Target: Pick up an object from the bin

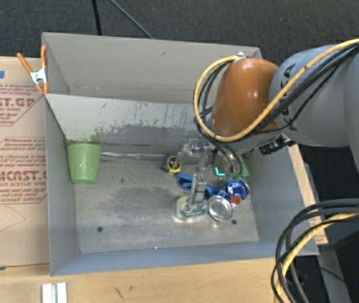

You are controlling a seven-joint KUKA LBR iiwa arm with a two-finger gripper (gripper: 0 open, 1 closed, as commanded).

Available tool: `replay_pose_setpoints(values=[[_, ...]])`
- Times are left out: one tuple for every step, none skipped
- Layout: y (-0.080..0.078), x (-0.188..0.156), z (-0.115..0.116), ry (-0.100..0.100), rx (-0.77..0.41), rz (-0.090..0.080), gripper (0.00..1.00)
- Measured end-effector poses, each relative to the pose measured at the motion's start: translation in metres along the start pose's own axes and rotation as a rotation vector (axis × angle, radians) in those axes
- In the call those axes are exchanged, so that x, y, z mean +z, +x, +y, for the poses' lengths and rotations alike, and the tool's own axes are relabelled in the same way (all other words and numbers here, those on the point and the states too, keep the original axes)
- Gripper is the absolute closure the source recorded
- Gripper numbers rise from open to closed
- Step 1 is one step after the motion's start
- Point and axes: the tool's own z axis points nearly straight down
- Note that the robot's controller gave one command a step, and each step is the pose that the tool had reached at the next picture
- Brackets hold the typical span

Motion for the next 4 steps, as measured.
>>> replay_pose_setpoints(values=[[0.045, 0.085, -0.07, 0.002, 0.086, 0.006, 0.0], [0.009, 0.081, -0.137, 0.003, -0.105, -0.003, 0.0], [0.008, 0.081, -0.136, 0.002, -0.105, -0.005, 0.0], [0.008, 0.081, -0.135, 0.001, -0.104, -0.006, 0.0]])
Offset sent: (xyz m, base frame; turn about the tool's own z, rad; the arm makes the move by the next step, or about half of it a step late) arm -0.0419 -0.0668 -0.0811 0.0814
